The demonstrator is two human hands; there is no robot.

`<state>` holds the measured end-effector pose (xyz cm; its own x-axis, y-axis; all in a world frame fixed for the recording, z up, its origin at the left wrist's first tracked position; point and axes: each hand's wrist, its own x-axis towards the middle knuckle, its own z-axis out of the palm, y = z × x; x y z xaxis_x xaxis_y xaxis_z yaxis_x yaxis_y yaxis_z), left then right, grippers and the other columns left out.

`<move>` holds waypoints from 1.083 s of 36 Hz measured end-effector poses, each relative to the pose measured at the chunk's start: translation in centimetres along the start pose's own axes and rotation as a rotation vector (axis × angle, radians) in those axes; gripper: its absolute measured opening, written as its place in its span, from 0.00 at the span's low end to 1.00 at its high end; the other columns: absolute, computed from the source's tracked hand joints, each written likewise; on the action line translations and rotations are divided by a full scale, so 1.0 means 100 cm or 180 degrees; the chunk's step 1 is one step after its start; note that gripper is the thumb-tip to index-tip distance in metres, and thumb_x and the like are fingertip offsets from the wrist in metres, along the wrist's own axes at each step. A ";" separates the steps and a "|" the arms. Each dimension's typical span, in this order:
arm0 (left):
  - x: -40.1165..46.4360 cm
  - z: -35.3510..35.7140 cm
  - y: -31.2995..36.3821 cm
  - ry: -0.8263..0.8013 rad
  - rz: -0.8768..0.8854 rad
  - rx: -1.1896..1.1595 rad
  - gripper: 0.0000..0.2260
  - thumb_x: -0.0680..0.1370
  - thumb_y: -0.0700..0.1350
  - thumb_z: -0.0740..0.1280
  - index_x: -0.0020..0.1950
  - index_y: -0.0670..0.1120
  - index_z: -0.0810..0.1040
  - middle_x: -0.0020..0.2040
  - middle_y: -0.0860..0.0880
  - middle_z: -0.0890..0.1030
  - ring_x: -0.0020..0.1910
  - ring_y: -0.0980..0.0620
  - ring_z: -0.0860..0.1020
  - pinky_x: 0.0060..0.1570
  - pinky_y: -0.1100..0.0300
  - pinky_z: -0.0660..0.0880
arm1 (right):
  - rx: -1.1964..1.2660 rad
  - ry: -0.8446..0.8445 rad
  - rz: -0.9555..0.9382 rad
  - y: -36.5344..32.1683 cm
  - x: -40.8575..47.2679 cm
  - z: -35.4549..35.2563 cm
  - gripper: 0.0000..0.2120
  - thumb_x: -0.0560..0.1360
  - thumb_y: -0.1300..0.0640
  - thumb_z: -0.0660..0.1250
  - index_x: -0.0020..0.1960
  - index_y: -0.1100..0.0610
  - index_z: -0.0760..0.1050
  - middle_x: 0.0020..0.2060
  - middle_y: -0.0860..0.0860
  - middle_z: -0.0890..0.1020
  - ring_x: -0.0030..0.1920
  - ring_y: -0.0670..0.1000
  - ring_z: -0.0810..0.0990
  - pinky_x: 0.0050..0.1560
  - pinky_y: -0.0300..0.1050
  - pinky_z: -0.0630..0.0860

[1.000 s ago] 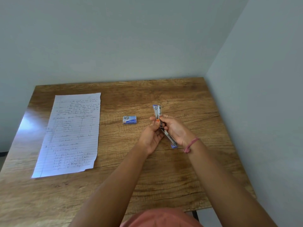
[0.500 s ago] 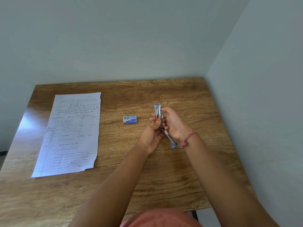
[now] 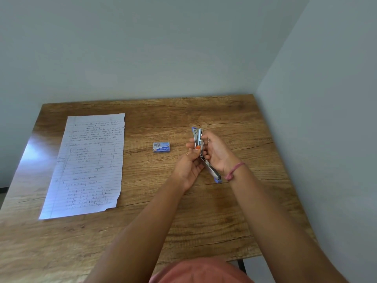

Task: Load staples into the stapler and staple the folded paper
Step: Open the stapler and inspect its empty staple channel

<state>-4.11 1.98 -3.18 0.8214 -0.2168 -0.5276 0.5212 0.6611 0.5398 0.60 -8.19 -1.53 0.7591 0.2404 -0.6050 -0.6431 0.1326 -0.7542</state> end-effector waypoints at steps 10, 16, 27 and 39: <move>0.001 -0.002 -0.001 0.0011 0.0046 -0.0005 0.08 0.81 0.39 0.60 0.51 0.41 0.78 0.37 0.48 0.82 0.36 0.55 0.81 0.40 0.63 0.79 | 0.0369 -0.0295 -0.0291 0.011 -0.012 -0.012 0.19 0.77 0.62 0.53 0.65 0.63 0.74 0.54 0.55 0.82 0.34 0.42 0.68 0.34 0.34 0.68; 0.005 -0.002 0.001 0.0090 0.0020 -0.0107 0.09 0.82 0.40 0.60 0.50 0.41 0.79 0.39 0.46 0.82 0.38 0.54 0.81 0.42 0.63 0.80 | 0.0394 -0.0401 -0.0583 0.026 -0.023 -0.020 0.16 0.78 0.57 0.58 0.58 0.49 0.81 0.45 0.48 0.77 0.40 0.43 0.75 0.45 0.35 0.75; 0.005 -0.006 0.003 0.0041 -0.0016 -0.0118 0.10 0.82 0.41 0.60 0.49 0.42 0.80 0.38 0.48 0.84 0.40 0.54 0.81 0.46 0.61 0.78 | 0.0419 0.0053 -0.1418 0.051 -0.035 -0.018 0.11 0.77 0.68 0.62 0.48 0.57 0.81 0.57 0.54 0.83 0.61 0.51 0.80 0.56 0.41 0.76; 0.002 -0.018 0.001 -0.0296 0.0099 -0.0232 0.08 0.81 0.42 0.60 0.49 0.42 0.78 0.39 0.48 0.82 0.37 0.53 0.81 0.49 0.57 0.78 | -0.0185 0.0111 -0.1747 0.063 -0.045 -0.025 0.15 0.76 0.65 0.60 0.53 0.55 0.83 0.57 0.52 0.84 0.61 0.51 0.80 0.59 0.45 0.77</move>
<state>-4.33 3.30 -4.39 0.8567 -0.2587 -0.4463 0.4796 0.7182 0.5042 -6.59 -10.82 -4.19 0.9848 0.1190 -0.1263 -0.1461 0.1758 -0.9735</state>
